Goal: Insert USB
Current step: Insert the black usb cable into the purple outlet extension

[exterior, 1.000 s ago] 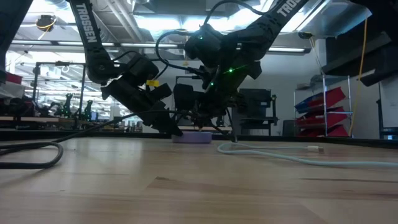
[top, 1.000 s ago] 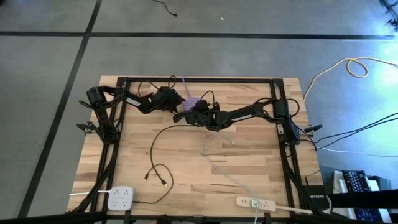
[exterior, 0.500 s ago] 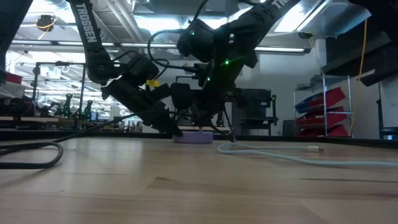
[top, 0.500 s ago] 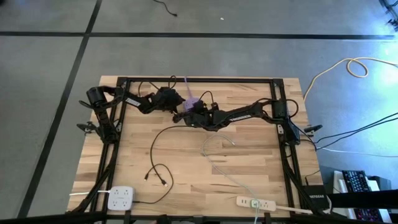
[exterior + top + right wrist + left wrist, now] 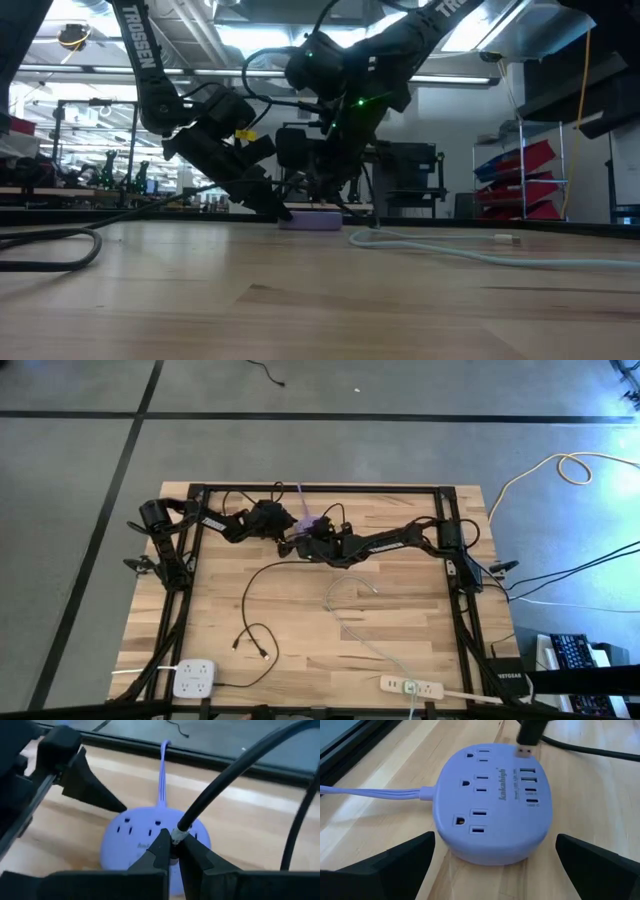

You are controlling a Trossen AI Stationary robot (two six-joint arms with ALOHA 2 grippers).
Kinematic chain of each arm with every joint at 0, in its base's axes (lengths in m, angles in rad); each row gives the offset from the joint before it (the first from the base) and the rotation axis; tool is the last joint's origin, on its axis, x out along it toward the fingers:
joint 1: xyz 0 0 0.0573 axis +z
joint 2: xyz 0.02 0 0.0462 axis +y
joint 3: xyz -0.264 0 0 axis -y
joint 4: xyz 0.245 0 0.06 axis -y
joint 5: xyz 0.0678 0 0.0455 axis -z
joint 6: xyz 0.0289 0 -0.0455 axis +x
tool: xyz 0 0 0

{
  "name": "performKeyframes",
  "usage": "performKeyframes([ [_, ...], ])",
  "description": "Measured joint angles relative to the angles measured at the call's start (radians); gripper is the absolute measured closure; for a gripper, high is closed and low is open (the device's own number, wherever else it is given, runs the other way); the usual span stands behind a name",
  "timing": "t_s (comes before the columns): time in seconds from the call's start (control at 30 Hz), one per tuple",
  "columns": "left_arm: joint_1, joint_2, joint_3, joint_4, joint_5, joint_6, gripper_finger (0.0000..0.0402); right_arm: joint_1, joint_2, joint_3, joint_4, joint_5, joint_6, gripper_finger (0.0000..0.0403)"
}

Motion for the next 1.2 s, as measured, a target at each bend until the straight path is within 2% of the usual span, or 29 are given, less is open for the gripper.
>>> performKeyframes([
  [0.73,0.000,0.000,0.000,-0.002,0.019,0.002,0.0002,-0.008,0.034,0.002,0.005,0.001,0.058,0.0402],
  [0.9,0.000,0.000,0.000,-0.001,0.020,0.004,0.0002,-0.022,0.032,0.003,0.008,-0.057,0.041,0.0402],
  [1.2,0.001,0.000,0.000,-0.002,0.018,0.008,0.0002,-0.035,0.032,0.003,0.030,-0.098,-0.011,0.0402],
])
